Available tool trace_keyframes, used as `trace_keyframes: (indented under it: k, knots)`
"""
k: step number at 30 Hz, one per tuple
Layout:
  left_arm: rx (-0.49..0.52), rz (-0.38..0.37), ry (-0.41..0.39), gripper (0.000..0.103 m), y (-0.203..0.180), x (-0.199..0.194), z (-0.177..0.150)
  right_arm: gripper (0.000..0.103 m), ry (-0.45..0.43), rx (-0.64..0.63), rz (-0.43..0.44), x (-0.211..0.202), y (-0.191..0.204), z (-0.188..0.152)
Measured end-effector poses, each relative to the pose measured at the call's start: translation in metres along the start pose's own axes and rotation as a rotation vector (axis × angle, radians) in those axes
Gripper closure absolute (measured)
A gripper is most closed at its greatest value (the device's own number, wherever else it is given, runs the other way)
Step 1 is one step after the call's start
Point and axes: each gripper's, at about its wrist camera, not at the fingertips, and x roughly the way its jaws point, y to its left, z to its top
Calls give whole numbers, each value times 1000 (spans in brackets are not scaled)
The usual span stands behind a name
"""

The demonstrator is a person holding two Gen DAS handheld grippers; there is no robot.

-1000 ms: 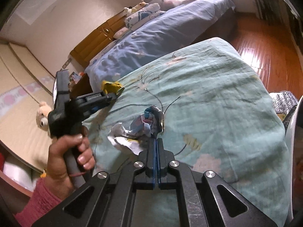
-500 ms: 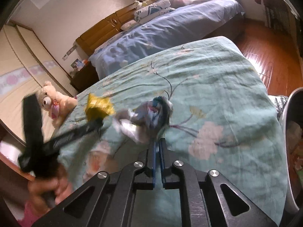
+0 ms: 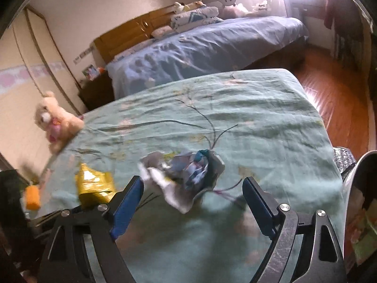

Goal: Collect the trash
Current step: 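Grasp the yellow snack bag with the left tool while the right grasps the crumpled wrapper, then carry the yellow snack bag and crumpled wrapper over the trash bin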

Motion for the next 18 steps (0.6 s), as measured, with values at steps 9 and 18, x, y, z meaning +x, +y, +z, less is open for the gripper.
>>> trace_keyframes:
  k: [9,18]
  knots:
    - [20,7,-3,86,-2,0,-1,87,-27,10,-7,-11,5,-10]
    - [31,28,-10,86,-7,-4,-4,87,-45,43,51,-46,6,-42]
